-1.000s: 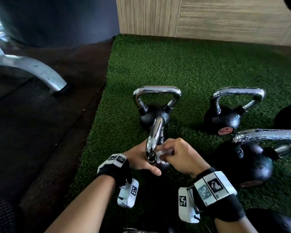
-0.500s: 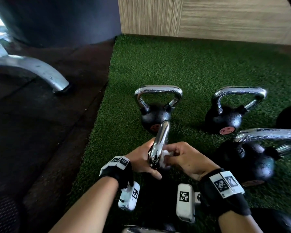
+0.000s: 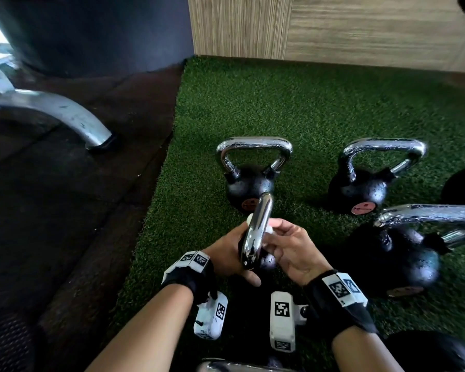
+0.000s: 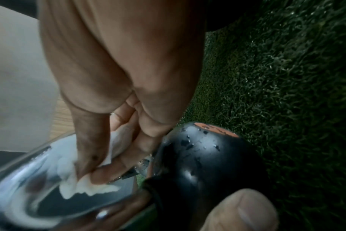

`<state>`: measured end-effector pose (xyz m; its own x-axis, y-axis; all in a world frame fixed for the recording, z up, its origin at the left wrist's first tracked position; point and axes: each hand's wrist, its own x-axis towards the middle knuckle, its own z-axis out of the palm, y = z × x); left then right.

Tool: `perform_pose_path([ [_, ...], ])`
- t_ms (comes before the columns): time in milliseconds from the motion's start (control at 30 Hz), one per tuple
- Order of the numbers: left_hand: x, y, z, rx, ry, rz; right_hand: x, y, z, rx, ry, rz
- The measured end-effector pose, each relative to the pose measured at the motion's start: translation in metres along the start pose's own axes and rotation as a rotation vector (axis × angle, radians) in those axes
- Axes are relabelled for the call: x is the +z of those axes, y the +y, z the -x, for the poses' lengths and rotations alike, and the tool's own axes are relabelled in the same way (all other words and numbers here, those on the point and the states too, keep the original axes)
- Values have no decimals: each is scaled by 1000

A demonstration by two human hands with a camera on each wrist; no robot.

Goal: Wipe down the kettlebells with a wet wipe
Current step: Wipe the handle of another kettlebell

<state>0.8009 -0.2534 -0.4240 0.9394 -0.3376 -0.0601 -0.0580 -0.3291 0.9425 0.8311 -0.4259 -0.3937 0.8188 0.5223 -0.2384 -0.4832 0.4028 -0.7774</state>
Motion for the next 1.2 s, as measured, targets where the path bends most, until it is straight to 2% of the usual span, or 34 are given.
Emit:
perform_pose_path([
  [100,1,-4,3,-57,31,-31,-3,-2,1,-37,13,44],
  [200,2,-11,5,-31,54,-30,-3,-4,0,-118,57,217],
  [367,1,-11,3,-13,57,-46,3,-8,-13,-382,302,586],
  [533,1,-19,5,-67,82,-80,8,-7,-8,-493,434,1006],
  [633,0,-19,3,-17,77,-129,12,-12,-13,-538,526,1064],
  [733,1,-19,2,24,89,-152,13,-14,-21,-509,577,1044],
  [900,3,-22,1,53,84,-186,12,-11,-29,-372,641,968],
  [967,4,-23,2,63,104,-206,9,-9,-30,-329,622,1009],
  [1067,7,-16,5,-6,113,-236,8,-4,-29,-235,612,1062],
  [1200,5,-1,12,-58,54,-473,15,-14,-26,-127,514,1112],
])
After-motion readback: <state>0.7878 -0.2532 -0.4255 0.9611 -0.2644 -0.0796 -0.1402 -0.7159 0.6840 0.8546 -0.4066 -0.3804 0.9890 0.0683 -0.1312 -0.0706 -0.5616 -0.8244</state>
